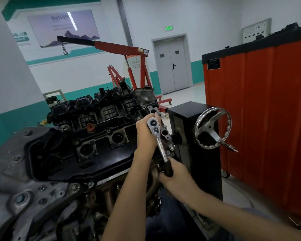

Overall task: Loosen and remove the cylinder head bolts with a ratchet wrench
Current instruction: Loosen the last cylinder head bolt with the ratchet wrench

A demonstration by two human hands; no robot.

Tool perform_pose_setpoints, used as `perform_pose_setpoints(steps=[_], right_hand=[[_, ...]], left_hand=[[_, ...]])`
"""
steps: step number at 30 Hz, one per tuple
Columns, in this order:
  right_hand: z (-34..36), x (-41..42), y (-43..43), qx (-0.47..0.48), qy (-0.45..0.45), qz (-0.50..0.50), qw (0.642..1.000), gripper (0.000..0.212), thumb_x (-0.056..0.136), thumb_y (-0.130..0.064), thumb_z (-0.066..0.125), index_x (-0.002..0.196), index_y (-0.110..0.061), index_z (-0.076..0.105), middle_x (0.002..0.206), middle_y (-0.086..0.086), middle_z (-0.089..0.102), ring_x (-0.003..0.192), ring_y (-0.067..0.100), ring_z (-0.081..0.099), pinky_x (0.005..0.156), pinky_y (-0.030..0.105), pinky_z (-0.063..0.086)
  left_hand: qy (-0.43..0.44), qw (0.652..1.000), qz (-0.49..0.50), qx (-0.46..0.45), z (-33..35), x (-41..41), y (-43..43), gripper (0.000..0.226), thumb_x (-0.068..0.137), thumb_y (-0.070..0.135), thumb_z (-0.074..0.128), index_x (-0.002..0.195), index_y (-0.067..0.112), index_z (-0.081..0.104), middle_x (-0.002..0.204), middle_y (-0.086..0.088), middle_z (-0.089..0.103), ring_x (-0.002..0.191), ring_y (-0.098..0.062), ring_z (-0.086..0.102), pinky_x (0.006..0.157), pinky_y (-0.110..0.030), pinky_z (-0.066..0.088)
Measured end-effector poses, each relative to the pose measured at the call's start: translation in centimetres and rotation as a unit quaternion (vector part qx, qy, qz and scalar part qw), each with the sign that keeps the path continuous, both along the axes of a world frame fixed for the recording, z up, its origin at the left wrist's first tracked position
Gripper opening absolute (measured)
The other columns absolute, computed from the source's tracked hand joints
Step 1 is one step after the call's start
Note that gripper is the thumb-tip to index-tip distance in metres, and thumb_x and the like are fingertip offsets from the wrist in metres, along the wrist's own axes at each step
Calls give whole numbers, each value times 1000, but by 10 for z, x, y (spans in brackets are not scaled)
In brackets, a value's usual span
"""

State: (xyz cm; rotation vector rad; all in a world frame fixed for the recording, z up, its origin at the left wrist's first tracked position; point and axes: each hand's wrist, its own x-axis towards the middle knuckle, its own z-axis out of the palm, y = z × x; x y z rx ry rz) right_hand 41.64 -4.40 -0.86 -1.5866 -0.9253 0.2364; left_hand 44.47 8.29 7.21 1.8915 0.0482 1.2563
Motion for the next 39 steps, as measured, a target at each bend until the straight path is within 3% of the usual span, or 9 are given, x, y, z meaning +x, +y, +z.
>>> perform_pose_setpoints(steps=[8, 14, 17, 20, 24, 29, 31, 36, 39], right_hand=[[44, 59, -32, -177, -169, 37, 969, 14, 82, -5, 60, 81, -17, 56, 64, -1, 55, 46, 5, 52, 42, 18, 42], [130, 113, -49, -318, -481, -54, 815, 8, 88, -16, 57, 96, -16, 55, 63, -10, 49, 51, -1, 47, 45, 11, 29], [103, 88, -43, -268, -394, -52, 878, 9, 87, -13, 58, 88, -20, 53, 65, -7, 51, 53, 2, 49, 47, 11, 31], [46, 39, -32, -118, -158, -9, 980, 16, 82, -4, 62, 79, -18, 56, 59, -7, 51, 50, 5, 47, 47, 17, 38], [0, -10, 1, 19, 32, -31, 999, 12, 80, 1, 56, 79, -12, 55, 51, -7, 48, 41, 1, 41, 42, 17, 34], [19, 24, -13, -73, -90, -19, 993, 26, 77, 2, 58, 72, -24, 54, 58, -5, 53, 50, 6, 49, 48, 31, 45], [40, 54, -32, -170, -160, 5, 972, 21, 81, -3, 60, 81, -24, 58, 66, -3, 56, 52, 3, 52, 46, 20, 44], [113, 107, -46, -310, -476, -81, 819, 10, 89, -19, 56, 100, -20, 55, 64, -12, 48, 54, -2, 46, 49, 12, 32], [98, 97, -42, -283, -435, -99, 849, 7, 88, -18, 57, 92, -20, 53, 67, -9, 49, 57, 6, 51, 51, 15, 35]], left_hand=[[81, 994, -4, 78, 6, -15, 24, 54, 92, 2, 59, 51, 19, 27, 43, 10, 28, 46, -6, 26, 49, -18, 23], [80, 994, -4, 78, 10, -15, 14, 57, 85, -5, 60, 48, 27, 30, 42, 10, 34, 46, -4, 28, 50, -20, 22], [43, 998, 43, -15, 12, -10, 15, 55, 88, -2, 55, 49, 22, 26, 43, 9, 27, 45, -5, 25, 50, -22, 22], [16, 997, 51, -51, 10, -4, 7, 58, 85, -6, 54, 44, 25, 26, 37, 11, 26, 41, -3, 25, 48, -18, 21], [17, 1000, -1, -7, 6, -4, -7, 64, 69, -22, 47, 38, 31, 29, 36, 14, 29, 38, 1, 27, 45, -7, 20], [79, 996, -11, 44, 11, -13, 13, 58, 87, -6, 59, 49, 22, 25, 42, 10, 25, 45, -4, 23, 51, -21, 21], [109, 991, -8, 74, 11, -16, 18, 56, 90, 3, 61, 51, 20, 26, 44, 9, 27, 48, -6, 23, 52, -24, 22], [92, 991, 31, 96, 9, -17, 15, 56, 93, 10, 61, 51, 21, 26, 41, 8, 30, 46, -8, 28, 49, -19, 21], [60, 997, 41, 19, 7, -15, 13, 55, 94, 7, 57, 51, 22, 26, 41, 9, 31, 47, -7, 25, 51, -24, 21]])
